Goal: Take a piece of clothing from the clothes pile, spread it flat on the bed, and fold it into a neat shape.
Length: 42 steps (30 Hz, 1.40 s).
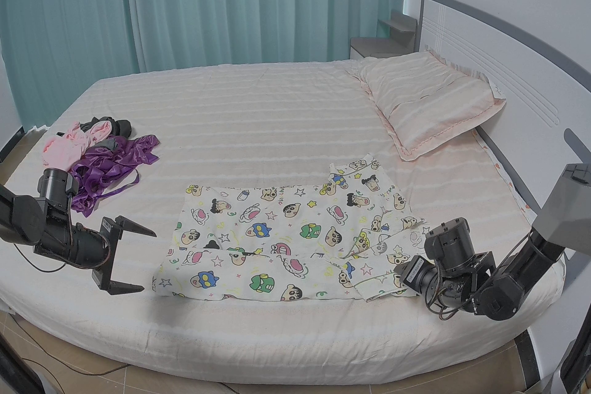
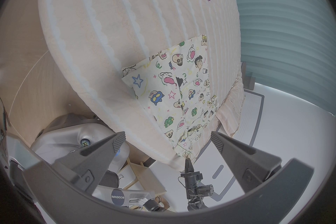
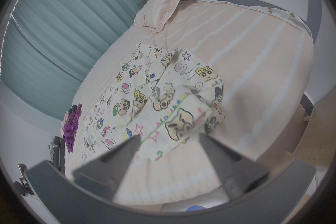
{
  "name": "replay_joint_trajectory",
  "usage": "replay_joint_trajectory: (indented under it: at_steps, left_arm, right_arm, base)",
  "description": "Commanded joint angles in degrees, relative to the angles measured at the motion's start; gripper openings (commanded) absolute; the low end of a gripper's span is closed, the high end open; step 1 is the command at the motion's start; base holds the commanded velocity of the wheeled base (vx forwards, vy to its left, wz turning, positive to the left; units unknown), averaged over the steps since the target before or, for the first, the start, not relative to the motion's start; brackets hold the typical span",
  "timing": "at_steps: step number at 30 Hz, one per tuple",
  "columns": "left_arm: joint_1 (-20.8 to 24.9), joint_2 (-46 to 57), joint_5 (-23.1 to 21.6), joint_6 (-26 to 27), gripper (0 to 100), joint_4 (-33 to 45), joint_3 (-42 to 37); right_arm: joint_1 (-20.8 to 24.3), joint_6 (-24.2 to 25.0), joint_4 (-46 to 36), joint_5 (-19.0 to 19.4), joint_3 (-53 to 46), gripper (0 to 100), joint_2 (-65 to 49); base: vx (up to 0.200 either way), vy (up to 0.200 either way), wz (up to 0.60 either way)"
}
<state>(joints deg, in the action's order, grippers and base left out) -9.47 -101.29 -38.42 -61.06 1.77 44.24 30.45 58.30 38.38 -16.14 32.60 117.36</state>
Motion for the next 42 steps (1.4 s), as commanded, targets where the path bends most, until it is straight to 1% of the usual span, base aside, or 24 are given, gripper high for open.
replay_joint_trajectory:
  at_steps: [1,4,11,13,16,18,21,22,24,26,28,33,36,37,39,42]
  left_arm:
    - [0.0,-0.2,0.0,0.0,100,0.0,0.0]
    - [0.0,-0.2,0.0,0.0,100,0.0,0.0]
    - [0.0,-0.2,0.0,0.0,100,0.0,0.0]
    - [0.0,-0.1,-0.1,0.0,100,-0.1,0.0]
    - [-0.1,-0.1,0.0,0.0,100,-0.1,0.0]
    - [-0.3,-0.1,0.1,0.0,100,-0.4,0.0]
    - [-0.3,-0.1,0.1,0.0,100,-0.6,0.0]
    - [-0.4,-0.3,0.2,0.0,100,-1.6,-0.5]
    - [-0.4,-0.3,0.2,0.0,100,-2.4,-0.8]
    - [-0.4,-0.3,0.2,0.2,100,-2.5,-1.0]
    - [-0.4,-0.4,0.2,0.0,100,-2.6,-1.1]
    - [-0.4,-1.0,0.2,0.2,100,-2.7,-1.1]
    - [-0.3,-1.1,0.2,0.2,100,-2.8,-1.1]
    - [-0.4,-1.1,0.2,0.2,100,-2.8,-1.1]
    - [-0.3,-1.1,0.2,0.0,100,-2.8,-1.2]
    - [-0.4,-1.1,0.2,0.0,100,-2.8,-1.2]
  right_arm:
    - [3.3,0.0,0.2,0.0,-3.3,100,-2.4]
    - [3.7,-0.2,0.1,0.1,-3.2,100,-3.3]
    - [4.1,-1.1,-0.4,0.8,3.3,100,-2.0]
    - [6.0,-1.7,-0.8,1.2,8.4,100,1.2]
    - [7.3,-3.0,-1.8,1.4,12.8,100,4.7]
    - [8.7,-4.4,-3.3,1.6,17.5,100,8.4]
    - [8.9,-4.6,-3.7,1.6,18.6,100,9.2]
    - [10.2,-5.2,-6.6,1.6,23.8,100,12.1]
    - [10.4,-5.3,-9.2,1.6,28.5,100,15.4]
    - [10.3,-5.3,-10.2,1.6,31.0,100,17.6]
    - [10.3,-5.4,-10.0,1.8,31.6,100,18.6]
    - [10.3,-6.0,-9.5,4.6,31.4,100,18.8]
    - [10.2,-6.7,-7.7,6.4,31.0,100,19.2]
    - [10.2,-6.8,-7.5,6.5,31.0,100,19.2]
    - [9.9,-8.3,-4.8,7.5,30.9,100,20.2]
    - [9.6,-9.2,-1.4,8.7,30.4,100,21.2]
  base:
    - [0.000,0.000,0.00]
    - [0.000,0.000,0.00]
    - [0.000,0.000,0.00]
    - [0.000,0.000,0.00]
    - [0.000,0.000,0.00]
    - [0.000,0.000,0.00]
    - [0.000,0.000,0.00]
    - [0.000,0.000,0.00]
    - [0.000,0.000,0.00]
    - [0.000,0.000,0.00]
    - [0.000,0.000,0.00]
    - [0.000,0.000,0.00]
    - [0.000,0.000,0.00]
    - [0.000,0.000,0.00]
    - [0.000,0.000,0.00]
    - [0.000,0.000,0.00]
